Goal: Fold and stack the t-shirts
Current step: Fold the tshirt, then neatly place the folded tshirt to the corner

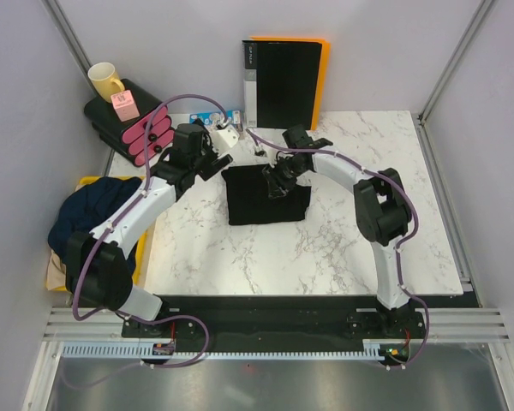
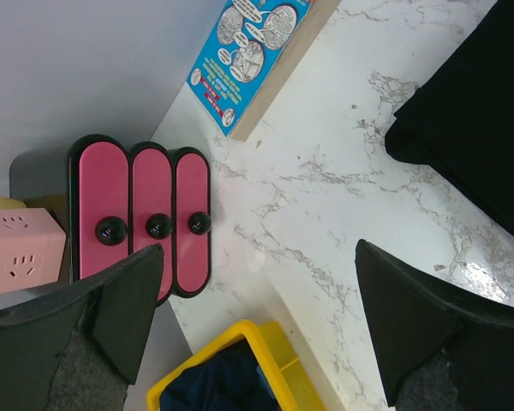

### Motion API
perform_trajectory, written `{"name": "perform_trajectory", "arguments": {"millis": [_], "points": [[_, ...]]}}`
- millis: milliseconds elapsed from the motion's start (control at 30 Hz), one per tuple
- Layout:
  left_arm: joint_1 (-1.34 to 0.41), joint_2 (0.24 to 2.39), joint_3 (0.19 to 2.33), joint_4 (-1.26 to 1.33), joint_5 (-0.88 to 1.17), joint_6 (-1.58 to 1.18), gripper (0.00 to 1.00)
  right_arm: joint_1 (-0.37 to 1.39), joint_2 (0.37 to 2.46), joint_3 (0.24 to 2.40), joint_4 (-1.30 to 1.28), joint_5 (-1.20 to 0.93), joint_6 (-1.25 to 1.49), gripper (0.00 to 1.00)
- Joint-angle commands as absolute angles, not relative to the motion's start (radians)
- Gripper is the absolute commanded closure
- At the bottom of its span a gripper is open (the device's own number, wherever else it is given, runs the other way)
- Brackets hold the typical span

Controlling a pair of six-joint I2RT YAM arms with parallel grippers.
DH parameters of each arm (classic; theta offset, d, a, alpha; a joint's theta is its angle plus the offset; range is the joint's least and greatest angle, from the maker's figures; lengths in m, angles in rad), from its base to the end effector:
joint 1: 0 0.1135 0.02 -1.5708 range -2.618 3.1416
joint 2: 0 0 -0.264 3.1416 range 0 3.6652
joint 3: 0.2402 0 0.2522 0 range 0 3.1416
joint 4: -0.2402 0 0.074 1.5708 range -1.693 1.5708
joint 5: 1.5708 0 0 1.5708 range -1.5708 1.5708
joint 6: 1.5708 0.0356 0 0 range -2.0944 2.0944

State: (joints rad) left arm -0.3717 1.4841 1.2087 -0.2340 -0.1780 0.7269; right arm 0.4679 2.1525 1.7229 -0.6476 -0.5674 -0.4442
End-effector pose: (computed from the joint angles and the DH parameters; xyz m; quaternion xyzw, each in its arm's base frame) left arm 0.3232 -0.1192 0.3145 0.4101 0.7562 0.1645 0.4827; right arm 0.4037 0.2255 0.1950 -0.4714 0.8057 0.2742 0.2313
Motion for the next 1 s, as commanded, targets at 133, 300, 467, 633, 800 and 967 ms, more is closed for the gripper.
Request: {"name": "perform_trajectory", "arguments": {"millis": [133,300,467,633,800,967], "points": [[-0.367,1.477,1.253,-0.229,-0.179,0.790,0.01,0.483,2.261,1.776,-0.658,-0.310,-0.410,1.00],[-0.365,1.485,1.269,-0.209,-0.181,0.833,0.01,0.440,2.270,1.787,-0.667,-0.244,-0.407,1.00],[-0.364,1.488,1.275,-0.193,-0.183,0.859,0.01,0.362,2.255,1.790,-0.696,-0.195,-0.413,1.00],[-0.357,1.493,1.264,-0.189,-0.176,0.850,0.01,0.321,2.209,1.763,-0.729,-0.193,-0.482,0.91],[-0.357,1.496,1.255,-0.186,-0.166,0.839,0.01,0.319,2.115,1.753,-0.756,-0.342,-0.488,0.49],[-0.357,1.497,1.259,-0.187,-0.158,0.859,0.01,0.290,2.042,1.804,-0.753,-0.348,-0.457,0.23]]}}
